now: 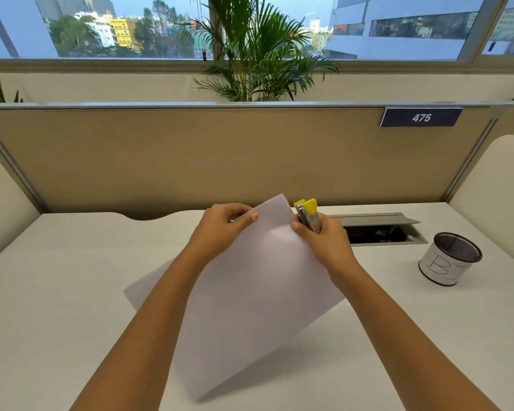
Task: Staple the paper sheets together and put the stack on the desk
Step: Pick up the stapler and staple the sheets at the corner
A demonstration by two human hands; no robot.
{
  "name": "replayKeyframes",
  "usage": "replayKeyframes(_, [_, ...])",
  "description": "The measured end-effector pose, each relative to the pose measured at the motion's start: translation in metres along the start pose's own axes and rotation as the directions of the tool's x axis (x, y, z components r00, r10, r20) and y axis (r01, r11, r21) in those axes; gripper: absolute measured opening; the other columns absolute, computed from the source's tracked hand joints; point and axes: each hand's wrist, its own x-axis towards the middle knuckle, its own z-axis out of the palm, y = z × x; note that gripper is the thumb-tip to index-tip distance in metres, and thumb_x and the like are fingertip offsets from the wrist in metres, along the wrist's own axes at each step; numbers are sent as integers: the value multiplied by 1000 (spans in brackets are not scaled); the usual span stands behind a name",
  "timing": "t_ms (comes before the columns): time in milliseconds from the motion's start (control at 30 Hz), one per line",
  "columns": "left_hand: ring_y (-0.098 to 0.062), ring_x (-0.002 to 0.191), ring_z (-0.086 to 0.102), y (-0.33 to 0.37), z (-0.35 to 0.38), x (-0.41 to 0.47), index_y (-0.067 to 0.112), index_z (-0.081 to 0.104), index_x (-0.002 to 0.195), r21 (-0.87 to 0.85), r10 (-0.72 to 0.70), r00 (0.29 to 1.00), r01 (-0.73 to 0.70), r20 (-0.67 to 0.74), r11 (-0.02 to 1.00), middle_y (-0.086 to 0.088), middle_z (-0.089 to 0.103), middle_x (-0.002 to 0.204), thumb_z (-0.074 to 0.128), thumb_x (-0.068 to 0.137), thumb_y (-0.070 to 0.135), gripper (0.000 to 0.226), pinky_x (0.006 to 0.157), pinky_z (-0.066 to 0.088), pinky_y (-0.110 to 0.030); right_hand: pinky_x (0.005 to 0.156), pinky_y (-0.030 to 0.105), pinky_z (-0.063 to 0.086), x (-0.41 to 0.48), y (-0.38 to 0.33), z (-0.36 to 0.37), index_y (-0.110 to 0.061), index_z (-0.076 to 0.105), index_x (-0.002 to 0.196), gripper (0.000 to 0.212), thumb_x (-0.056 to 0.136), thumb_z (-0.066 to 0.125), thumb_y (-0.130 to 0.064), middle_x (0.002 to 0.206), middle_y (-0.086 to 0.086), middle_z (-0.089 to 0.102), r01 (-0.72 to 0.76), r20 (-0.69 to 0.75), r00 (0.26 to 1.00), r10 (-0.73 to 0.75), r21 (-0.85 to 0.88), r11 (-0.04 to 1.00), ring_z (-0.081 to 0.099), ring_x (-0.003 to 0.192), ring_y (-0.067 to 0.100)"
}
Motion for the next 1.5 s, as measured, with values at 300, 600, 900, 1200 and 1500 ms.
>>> replayKeyframes(300, [-6, 96, 65, -7, -3, 1, 47, 70, 79, 35, -66, 997, 67, -34, 997, 24, 70, 91, 63, 83, 45, 8, 90, 51, -47, 71, 28, 53, 5, 3, -13, -22, 62, 98, 15, 90, 57, -34, 90, 4, 69, -26, 37, 999, 23, 91, 996, 63, 74, 16])
replayKeyframes(600, [-8, 96, 65, -13, -4, 1, 37, 73, 91, 61, -64, 998, 64, -6, 996, 21, 71, 93, 58, 74, 54, 28, 88, 52, -47, 57, 25, 25, 11, -5, -24, -26, 40, 70, 31, 93, 44, -48, 69, -7, 35, 239, 311, 937, -161, -230, 943, 32, 60, 8])
replayKeyframes(900, [-7, 92, 66, -12, -6, 1, 44, 70, 84, 83, -9, 1000, 8, 12, 996, 24, 71, 88, 57, 73, 55, 21, 85, 53, -47, 81, 26, 45, 12, -8, -25, -27, 55, 116, 42, 81, 62, -49, 114, -9, 56, 255, 279, 945, -170, -305, 918, 55, 98, 10])
replayKeyframes(1200, [-10, 90, 66, -10, -5, 3, 46, 70, 82, 81, 30, 997, -36, 71, 996, 22, 71, 83, 57, 74, 51, 16, 84, 53, -49, 69, -2, 41, 8, -22, -21, -27, 65, 111, 35, 80, 66, -43, 110, -14, 66, 245, 372, 913, -167, -175, 953, 58, 90, -11])
replayKeyframes(1500, [-11, 91, 67, -12, -3, 4, 43, 71, 83, 69, 27, 997, -33, 77, 997, 19, 72, 86, 58, 73, 52, 19, 84, 53, -48, 70, 2, 44, 8, -19, -17, -21, 68, 105, 30, 79, 70, -36, 100, -11, 70, 221, 331, 929, -167, -134, 966, 61, 85, -8])
